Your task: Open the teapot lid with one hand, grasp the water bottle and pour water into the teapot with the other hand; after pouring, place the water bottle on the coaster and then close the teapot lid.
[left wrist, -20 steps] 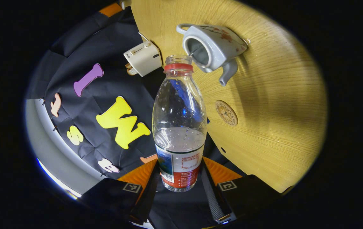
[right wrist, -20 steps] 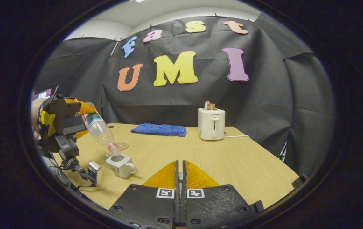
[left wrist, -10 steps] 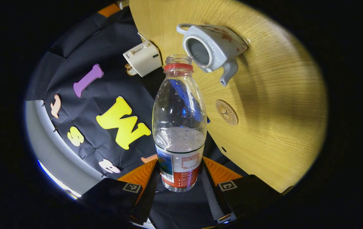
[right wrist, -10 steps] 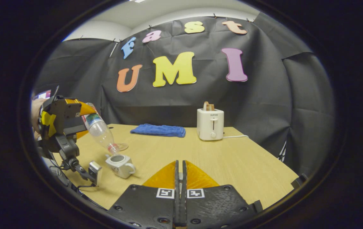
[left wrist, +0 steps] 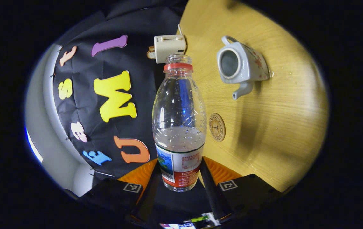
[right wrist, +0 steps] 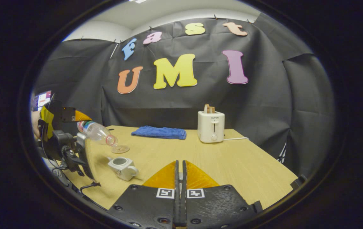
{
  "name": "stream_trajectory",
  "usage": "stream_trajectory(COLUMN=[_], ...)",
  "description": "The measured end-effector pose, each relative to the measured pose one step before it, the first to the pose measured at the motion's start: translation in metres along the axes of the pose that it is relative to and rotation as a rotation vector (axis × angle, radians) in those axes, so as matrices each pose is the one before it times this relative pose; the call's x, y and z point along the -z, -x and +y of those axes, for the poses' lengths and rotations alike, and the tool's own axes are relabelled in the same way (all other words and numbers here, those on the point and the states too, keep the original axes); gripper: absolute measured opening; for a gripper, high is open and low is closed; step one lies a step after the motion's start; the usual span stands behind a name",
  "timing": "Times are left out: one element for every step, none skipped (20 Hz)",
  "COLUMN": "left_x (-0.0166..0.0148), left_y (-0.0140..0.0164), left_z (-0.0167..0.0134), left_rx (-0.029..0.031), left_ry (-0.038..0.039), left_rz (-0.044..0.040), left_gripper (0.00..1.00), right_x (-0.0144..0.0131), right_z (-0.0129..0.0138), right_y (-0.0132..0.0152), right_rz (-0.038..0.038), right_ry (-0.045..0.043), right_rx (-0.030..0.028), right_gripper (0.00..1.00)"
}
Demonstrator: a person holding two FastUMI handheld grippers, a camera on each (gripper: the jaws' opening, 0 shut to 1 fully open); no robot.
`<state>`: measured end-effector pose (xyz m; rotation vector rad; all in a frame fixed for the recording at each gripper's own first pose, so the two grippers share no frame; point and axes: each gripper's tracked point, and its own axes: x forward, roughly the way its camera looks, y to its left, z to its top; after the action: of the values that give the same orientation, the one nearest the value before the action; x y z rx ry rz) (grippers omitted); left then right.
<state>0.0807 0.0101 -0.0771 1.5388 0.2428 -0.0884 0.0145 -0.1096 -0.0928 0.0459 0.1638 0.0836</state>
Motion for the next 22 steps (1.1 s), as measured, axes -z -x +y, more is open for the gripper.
stream_trajectory(left_x=[0.00050, 0.00366, 0.00251, 0.00458, 0.00116, 0.00262, 0.00063, 0.00023, -0.00176, -0.00019, -0.00291, -0.00372, -0.00546, -0.00624, -0.00487, -0.00328, -0.00457, -0.00081, -0.00033, -0.00147, 0.00006, -0.00018], left_y=[0.00182, 0.00166, 0.00076, -0.00137, -0.00228, -0.00185, -0.00082, -0.00066, -0.00141, -0.00267, -0.00395, -0.00685, -0.00608, -0.00791, -0.00792, -0.00983, -0.00907, -0.01130, -0.00986, -0.00849, -0.00820, -0.00950], left_z=[-0.00229, -0.00061, 0.00095, 0.00366, 0.00530, 0.00425, 0.00240, 0.00063, -0.00381, -0.00272, -0.00539, -0.00257, -0.00272, -0.00175, -0.00081, 0.00114, -0.00057, 0.00416, 0.00225, 0.00138, 0.00071, 0.00025], left_rx=[0.00758, 0.00618, 0.00325, 0.00140, -0.00157, 0.00503, 0.00691, 0.01670, 0.02432, 0.02791, 0.03144, 0.02669, 0.02025, 0.01531, 0.01020, 0.00709, 0.00924, 0.00423, 0.00337, 0.00272, 0.00538, 0.00736], left_ry=[0.07804, 0.09243, 0.10707, 0.11064, 0.10713, 0.10699, 0.11511, 0.12143, 0.11980, 0.11284, 0.09462, 0.07600, 0.05776, 0.04423, 0.02993, 0.02307, 0.02051, 0.02061, 0.02004, 0.01594, 0.01255, 0.00990], left_rz=[-0.00688, -0.00482, -0.00198, -0.00424, 0.00176, 0.00416, 0.00234, -0.00413, -0.00879, -0.00583, -0.00371, -0.00825, -0.01157, -0.01405, -0.01495, -0.02104, -0.02165, -0.01437, -0.01100, -0.01349, -0.00813, -0.00900], left_gripper=[0.73, 0.73, 0.73, 0.73, 0.73, 0.73, 0.73, 0.73, 0.73, 0.73, 0.74, 0.74, 0.74, 0.74, 0.74, 0.74, 0.74, 0.74, 0.74, 0.74, 0.75, 0.75], right_x=[-0.00195, -0.00168, -0.00159, -0.00149, -0.00139, -0.00111, -0.00132, -0.00146, -0.00163, -0.00049, -0.00050, 0.00035, 0.00035, 0.00061, 0.00009, 0.00115, 0.00000, 0.00111, 0.00040, 0.00068, 0.00055, -0.00008], right_z=[0.00115, 0.00130, 0.00141, 0.00064, 0.00233, 0.00196, 0.00222, 0.00112, 0.00157, 0.00060, 0.00057, 0.00109, 0.00082, 0.00011, 0.00037, 0.00036, -0.00022, -0.00169, -0.00119, -0.00095, -0.00143, 0.00001], right_y=[0.00054, 0.00035, -0.00033, 0.00016, 0.00011, -0.00060, 0.00096, 0.00009, 0.00009, 0.00024, -0.00116, 0.00003, -0.00017, 0.00000, -0.00017, 0.00039, -0.00052, -0.00176, -0.00072, -0.00078, -0.00106, -0.00254], right_rz=[-0.00165, -0.00148, -0.00179, -0.00210, -0.00110, -0.00018, -0.00111, -0.00154, -0.00149, 0.00123, 0.00135, 0.00235, 0.00227, 0.00211, 0.00164, 0.00247, 0.00339, 0.00367, 0.00312, 0.00350, 0.00248, 0.00236], right_ry=[-0.00033, 0.00142, 0.00204, 0.00015, -0.00041, -0.00053, 0.00084, 0.00211, 0.00116, 0.00033, -0.00002, 0.00003, 0.00185, 0.00177, 0.00159, 0.00181, 0.00216, 0.00152, 0.00101, 0.00051, 0.00017, 0.00176], right_rx=[0.00061, -0.00056, 0.00088, 0.00009, -0.00108, -0.00201, -0.00157, 0.00009, 0.00113, 0.00006, 0.00116, 0.00055, 0.00192, 0.00296, 0.00387, 0.00461, 0.00544, 0.00561, 0.00651, 0.00585, 0.00489, 0.00460], right_gripper=[0.00, 0.00, 0.00, 0.00, 0.00, 0.00, 0.00, 0.00, 0.00, 0.00, 0.00, 0.00, 0.00, 0.00, 0.00, 0.00, 0.00, 0.00, 0.00, 0.00, 0.00, 0.00])
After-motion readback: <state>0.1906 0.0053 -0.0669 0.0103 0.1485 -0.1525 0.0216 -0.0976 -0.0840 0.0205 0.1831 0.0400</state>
